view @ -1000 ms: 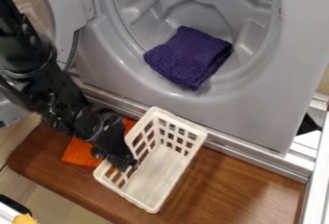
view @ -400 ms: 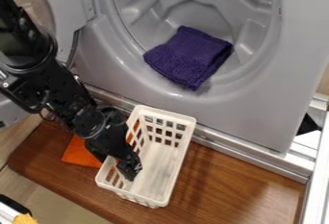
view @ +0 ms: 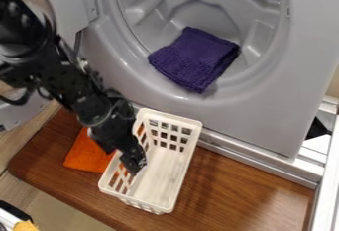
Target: To take yellow basket
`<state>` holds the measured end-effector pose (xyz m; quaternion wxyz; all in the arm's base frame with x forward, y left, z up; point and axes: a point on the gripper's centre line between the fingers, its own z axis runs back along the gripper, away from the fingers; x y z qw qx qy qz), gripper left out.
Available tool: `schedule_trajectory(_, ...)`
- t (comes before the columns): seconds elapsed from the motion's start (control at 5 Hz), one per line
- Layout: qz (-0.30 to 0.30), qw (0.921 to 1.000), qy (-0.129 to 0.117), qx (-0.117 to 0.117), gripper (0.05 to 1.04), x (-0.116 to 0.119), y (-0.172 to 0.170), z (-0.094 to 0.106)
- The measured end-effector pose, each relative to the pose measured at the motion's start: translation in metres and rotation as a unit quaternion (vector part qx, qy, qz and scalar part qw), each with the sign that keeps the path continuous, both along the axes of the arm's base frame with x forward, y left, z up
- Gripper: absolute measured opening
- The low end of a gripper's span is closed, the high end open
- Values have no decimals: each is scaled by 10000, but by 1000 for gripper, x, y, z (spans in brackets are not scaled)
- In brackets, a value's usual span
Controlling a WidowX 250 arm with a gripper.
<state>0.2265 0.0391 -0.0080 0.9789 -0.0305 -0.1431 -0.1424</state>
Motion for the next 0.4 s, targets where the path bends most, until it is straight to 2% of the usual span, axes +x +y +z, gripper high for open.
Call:
schedule_trajectory(0.2,-327,9986,-364,216,1001,3,1,32)
schedule_trajectory(0.4,-308,9987,-355,205,1001,3,1,32)
